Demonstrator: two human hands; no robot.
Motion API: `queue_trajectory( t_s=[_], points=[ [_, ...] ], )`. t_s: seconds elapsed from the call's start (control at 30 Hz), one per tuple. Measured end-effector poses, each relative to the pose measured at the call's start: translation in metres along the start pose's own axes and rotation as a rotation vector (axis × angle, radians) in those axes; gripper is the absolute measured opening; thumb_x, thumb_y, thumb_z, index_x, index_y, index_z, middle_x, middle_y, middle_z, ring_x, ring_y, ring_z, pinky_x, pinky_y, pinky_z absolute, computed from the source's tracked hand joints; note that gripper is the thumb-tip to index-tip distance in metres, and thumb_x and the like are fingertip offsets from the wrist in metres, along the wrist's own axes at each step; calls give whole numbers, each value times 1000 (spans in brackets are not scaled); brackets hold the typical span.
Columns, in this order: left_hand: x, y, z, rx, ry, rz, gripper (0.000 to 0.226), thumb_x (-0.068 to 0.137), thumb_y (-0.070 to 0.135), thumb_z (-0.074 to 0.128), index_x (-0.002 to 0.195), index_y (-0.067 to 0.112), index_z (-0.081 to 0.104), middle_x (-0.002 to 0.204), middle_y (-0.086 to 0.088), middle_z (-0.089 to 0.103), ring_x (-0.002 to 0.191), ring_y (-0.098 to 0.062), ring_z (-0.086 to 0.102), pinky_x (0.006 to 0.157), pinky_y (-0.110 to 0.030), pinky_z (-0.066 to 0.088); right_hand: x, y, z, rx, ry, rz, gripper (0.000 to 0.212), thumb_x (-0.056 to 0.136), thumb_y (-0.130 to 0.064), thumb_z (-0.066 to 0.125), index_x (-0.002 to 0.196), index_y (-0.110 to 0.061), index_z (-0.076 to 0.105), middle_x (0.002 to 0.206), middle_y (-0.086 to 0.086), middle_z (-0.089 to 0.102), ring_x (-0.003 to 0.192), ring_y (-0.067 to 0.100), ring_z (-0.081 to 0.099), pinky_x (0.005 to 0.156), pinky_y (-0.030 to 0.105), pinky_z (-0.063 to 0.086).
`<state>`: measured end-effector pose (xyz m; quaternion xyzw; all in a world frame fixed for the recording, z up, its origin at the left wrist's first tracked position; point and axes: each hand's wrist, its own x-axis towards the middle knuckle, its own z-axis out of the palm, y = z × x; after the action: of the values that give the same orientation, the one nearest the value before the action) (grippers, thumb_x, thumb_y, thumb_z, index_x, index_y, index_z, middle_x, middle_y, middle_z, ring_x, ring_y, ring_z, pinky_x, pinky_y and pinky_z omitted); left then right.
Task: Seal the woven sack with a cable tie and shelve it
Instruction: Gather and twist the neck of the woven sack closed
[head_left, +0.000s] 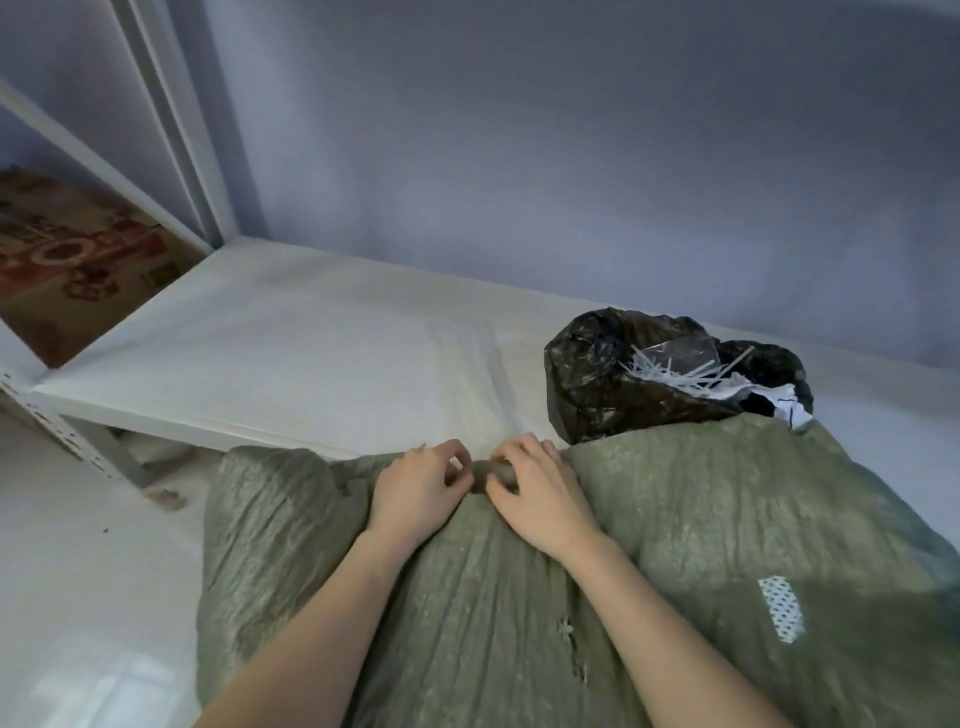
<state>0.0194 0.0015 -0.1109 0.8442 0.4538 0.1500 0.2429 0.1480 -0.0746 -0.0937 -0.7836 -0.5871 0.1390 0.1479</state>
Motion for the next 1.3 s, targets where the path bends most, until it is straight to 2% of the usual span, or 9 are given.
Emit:
queue_trajectory(
  t_s=[0.1, 0.2, 0.33, 0.43, 0.53, 0.7, 0.87, 1.1, 1.3],
  points=[
    [-1, 2, 3, 37, -28, -30, 22, 90, 36, 51, 107, 32, 65, 95, 1, 72, 99, -25, 62, 76, -34, 47, -1, -1, 3, 33, -23, 11, 26, 90, -29, 45, 105, -15, 61, 113, 0, 61, 105, 23, 51, 89, 35, 42],
    [0, 0, 8, 71, -51, -58, 35, 93, 38, 46, 128, 38, 55, 104, -4, 71, 103, -28, 62, 79, -36, 49, -1, -3, 3, 58, -75, 29, 30, 91, -28, 43, 111, -15, 61, 113, 2, 62, 106, 24, 53, 89, 36, 43],
    [1, -1, 11, 126, -90, -38, 43, 95, 34, 44, 137, 37, 43, 111, 0, 69, 106, -25, 61, 81, -36, 47, -1, -3, 4, 41, -155, 60, 37, 94, -30, 36, 119, -18, 59, 117, 6, 57, 112, 26, 50, 93, 39, 43],
    [1, -1, 13, 116, -51, 27, 36, 94, 32, 47, 130, 31, 54, 107, -4, 60, 102, -24, 60, 74, -35, 47, -1, 0, 5, 24, -140, 40, 38, 95, -30, 36, 123, -18, 57, 118, 5, 48, 111, 24, 45, 94, 40, 42],
    [1, -2, 15, 139, -10, 93, 30, 92, 29, 52, 121, 28, 61, 108, -7, 50, 102, -24, 51, 66, -32, 44, 0, 2, 6, 17, -136, 2, 40, 94, -27, 35, 131, -20, 50, 129, 0, 43, 114, 21, 41, 96, 38, 40],
    [3, -5, 20, 309, -22, 69, 49, 92, 33, 50, 140, 26, 39, 134, -7, 37, 115, -25, 42, 79, -34, 43, 2, 2, 4, 13, -186, -4, 44, 95, -25, 33, 139, -23, 39, 155, -3, 24, 132, 25, 32, 106, 40, 34],
    [5, -5, 20, 326, -54, 66, 50, 92, 37, 49, 140, 29, 37, 142, -4, 31, 121, -25, 38, 85, -35, 44, 7, 2, 6, 27, -271, 50, 51, 95, -30, 30, 146, -30, 24, 158, -5, 16, 137, 28, 28, 109, 45, 30],
    [5, -9, 23, 261, -6, 102, 39, 93, 33, 49, 132, 29, 50, 142, 0, 38, 121, -26, 41, 84, -38, 45, 14, 1, 8, 19, -294, 90, 49, 93, -32, 32, 142, -28, 29, 146, -4, 27, 127, 27, 40, 100, 45, 37],
    [5, -8, 26, 233, 108, 139, 28, 88, 28, 60, 114, 21, 66, 126, -10, 54, 107, -32, 54, 73, -42, 47, 10, 2, 8, 4, -242, 61, 50, 94, -29, 32, 143, -21, 31, 144, -2, 32, 124, 26, 43, 100, 44, 39]
  ],
)
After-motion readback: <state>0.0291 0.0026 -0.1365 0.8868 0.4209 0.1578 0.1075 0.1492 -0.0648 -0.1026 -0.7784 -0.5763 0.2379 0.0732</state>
